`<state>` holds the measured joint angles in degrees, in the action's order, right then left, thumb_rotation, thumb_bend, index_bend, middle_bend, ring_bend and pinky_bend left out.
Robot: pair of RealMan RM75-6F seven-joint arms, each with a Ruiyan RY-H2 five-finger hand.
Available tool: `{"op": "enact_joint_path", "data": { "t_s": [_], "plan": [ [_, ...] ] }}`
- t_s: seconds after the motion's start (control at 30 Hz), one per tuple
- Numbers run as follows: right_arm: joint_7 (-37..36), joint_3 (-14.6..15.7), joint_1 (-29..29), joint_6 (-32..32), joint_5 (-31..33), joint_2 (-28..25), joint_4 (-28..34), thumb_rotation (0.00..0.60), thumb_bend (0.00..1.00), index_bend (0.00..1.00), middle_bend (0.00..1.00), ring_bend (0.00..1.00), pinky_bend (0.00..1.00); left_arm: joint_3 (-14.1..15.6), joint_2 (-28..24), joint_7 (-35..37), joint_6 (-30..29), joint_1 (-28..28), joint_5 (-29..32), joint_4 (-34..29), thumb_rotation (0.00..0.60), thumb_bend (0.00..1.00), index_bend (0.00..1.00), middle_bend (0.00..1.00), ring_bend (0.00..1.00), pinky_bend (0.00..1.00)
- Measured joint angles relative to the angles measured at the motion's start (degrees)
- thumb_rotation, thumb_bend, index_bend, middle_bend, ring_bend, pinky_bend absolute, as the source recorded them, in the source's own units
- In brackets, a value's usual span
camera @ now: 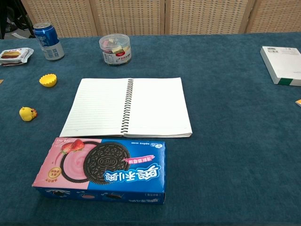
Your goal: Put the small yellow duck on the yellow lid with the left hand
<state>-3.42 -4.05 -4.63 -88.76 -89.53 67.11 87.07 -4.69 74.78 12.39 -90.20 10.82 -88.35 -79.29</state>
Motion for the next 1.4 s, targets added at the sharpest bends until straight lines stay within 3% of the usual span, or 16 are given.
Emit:
{"op": "enact_joint_path", "data": {
  "t_s": [1.07,1.27,1.4],
  "plan": [
    [-0.51,0.18,0.77,-1.64,-0.95,-0.23,0.03,0.6,0.0,0.04,0.0,0.0,0.0,0.34,0.24,-0.72,0.17,-0.13,-1.67,-0.34,0.6,0.18,0.16,0.0,0.0,0.0],
    [0.24,0.22,0.59,-0.96,-0.68,-0.12,0.2,0.6,0.0,0.04,0.0,0.0,0.0,0.41,-0.57,0.25,3.47,0.8,-0.74,-1.24,0.6,0.18,0.24,0.0,0.0,0.0],
    [0.75,0.29,0.49,-0.88,-0.86,-0.03,0.49,0.6,0.0,0.04,0.0,0.0,0.0,0.41,-2.33,-0.03,8.99,2.86,0.43,-2.5,0.6,0.19,0.31,0.0,0.0,0.0]
  ]
}}
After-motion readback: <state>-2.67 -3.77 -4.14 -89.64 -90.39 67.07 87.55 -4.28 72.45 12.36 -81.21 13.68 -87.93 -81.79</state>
